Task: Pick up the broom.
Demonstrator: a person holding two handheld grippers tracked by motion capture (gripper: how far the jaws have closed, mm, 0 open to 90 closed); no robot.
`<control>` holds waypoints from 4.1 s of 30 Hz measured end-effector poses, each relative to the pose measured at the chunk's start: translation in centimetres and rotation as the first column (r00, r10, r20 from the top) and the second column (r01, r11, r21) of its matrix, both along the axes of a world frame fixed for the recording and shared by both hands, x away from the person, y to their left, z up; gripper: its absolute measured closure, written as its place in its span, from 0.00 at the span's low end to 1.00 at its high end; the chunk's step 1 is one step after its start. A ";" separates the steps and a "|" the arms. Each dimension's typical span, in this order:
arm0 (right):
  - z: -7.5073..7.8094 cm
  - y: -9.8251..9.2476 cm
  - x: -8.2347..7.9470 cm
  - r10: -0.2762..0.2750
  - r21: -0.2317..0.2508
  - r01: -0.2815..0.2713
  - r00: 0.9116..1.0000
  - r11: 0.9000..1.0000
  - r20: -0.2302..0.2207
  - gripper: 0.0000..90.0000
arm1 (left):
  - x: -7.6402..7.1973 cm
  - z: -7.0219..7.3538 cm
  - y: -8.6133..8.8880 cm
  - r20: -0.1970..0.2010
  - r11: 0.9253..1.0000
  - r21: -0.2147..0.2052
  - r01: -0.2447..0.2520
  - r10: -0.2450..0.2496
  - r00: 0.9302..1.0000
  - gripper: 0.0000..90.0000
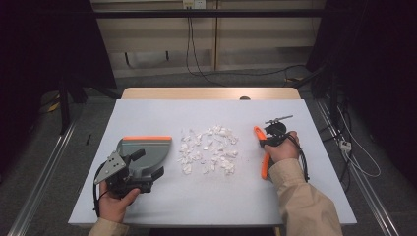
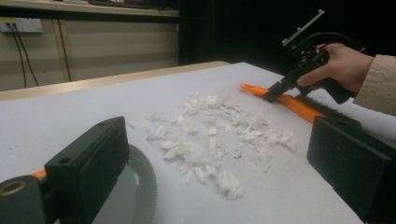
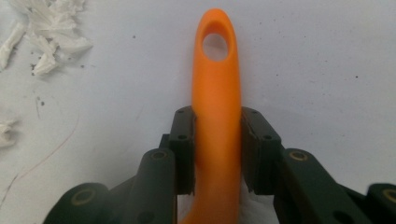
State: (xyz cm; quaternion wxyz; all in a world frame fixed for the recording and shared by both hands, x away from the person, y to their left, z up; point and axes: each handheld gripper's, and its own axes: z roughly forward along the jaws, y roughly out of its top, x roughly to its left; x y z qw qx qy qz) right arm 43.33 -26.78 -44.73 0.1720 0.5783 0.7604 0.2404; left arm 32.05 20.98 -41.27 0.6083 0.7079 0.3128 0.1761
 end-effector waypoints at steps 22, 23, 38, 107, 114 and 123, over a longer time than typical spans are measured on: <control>3.1 -0.7 -3.3 0.061 0.135 -0.100 0.962 0.986 0.267 0.76 | -0.2 1.9 -4.6 -0.009 0.993 -0.055 0.103 -0.104 0.995 0.07; 3.4 -0.8 -3.8 0.051 0.157 -0.102 0.952 0.982 0.301 0.76 | -0.2 1.9 -5.4 0.001 0.992 -0.048 0.113 -0.113 0.994 0.10; 5.8 0.7 -9.8 0.085 0.203 -0.241 0.817 0.949 0.571 0.76 | 1.4 -1.9 -17.1 -0.151 0.971 -0.032 0.237 -0.239 0.959 0.11; 8.7 7.5 -5.7 -0.048 0.482 -0.125 0.942 0.867 0.331 0.77 | 2.4 1.9 -15.0 0.006 0.999 0.025 0.023 -0.023 1.000 0.30; 9.0 4.6 -5.4 -0.038 0.400 -0.082 0.959 0.913 0.282 0.77 | 3.3 2.1 -12.5 -0.004 0.999 0.011 0.038 -0.038 0.999 0.16; 8.2 1.6 -5.2 -0.037 0.338 -0.031 0.981 0.941 0.192 0.77 | 3.5 3.1 -9.3 0.006 0.997 0.023 0.078 -0.078 0.997 0.07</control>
